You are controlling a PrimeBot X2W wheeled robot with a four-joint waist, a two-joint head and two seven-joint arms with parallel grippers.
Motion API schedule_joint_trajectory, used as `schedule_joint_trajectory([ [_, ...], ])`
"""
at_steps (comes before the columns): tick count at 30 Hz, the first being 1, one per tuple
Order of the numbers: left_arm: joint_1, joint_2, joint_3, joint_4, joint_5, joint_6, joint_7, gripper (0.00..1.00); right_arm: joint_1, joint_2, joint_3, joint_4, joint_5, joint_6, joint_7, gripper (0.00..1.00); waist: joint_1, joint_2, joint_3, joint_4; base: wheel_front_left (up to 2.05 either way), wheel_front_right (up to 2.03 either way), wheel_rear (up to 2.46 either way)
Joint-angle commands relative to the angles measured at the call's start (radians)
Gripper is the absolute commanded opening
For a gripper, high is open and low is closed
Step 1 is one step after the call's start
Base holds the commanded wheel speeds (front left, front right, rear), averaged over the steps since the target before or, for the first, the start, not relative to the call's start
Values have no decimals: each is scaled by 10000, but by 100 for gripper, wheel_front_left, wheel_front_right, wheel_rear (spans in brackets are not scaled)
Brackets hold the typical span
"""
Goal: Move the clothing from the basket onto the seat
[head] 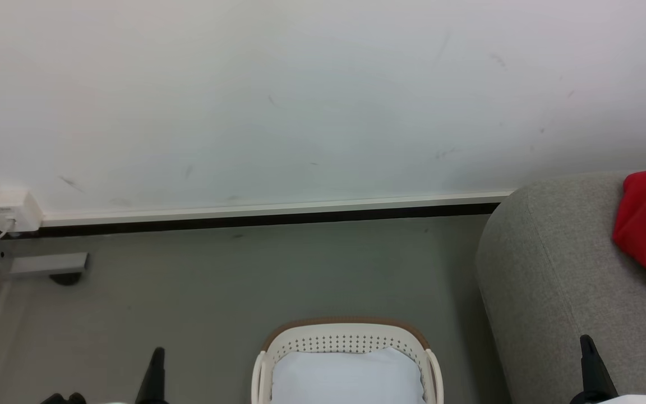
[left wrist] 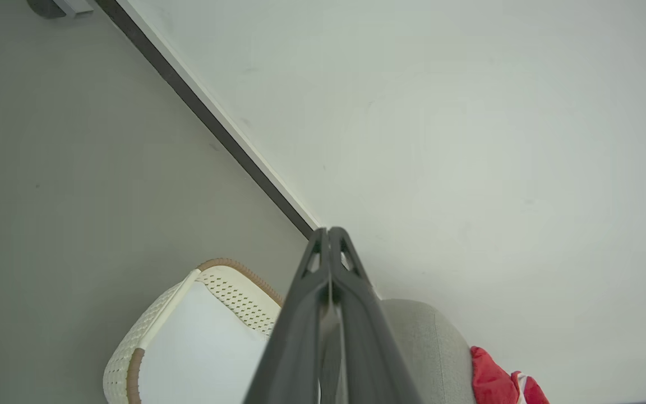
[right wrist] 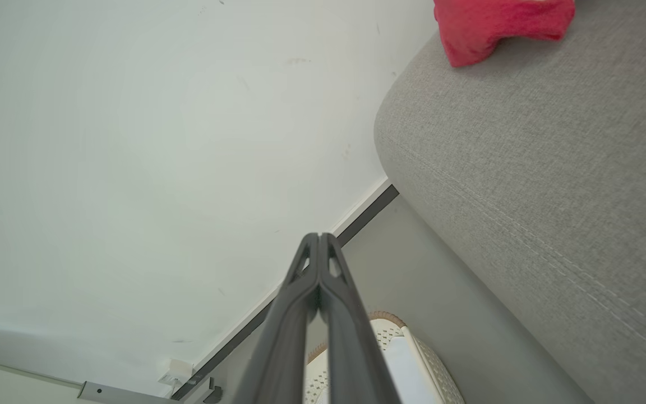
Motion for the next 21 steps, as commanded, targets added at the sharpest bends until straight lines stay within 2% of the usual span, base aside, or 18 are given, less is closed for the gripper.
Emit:
schedule_joint_trajectory([
  [1, -204, 60, 84, -134, -339, -73, 79, 0, -289, -105, -73, -167, 369, -9, 66, 0, 0, -1, 4, 3, 0, 0, 0],
  [21, -429, 72, 359, -359, -2329, -224, 643, 0, -394, -131, -289, -508, 2496, -12, 635, 0, 0, -1, 62, 36, 0, 0, 0],
])
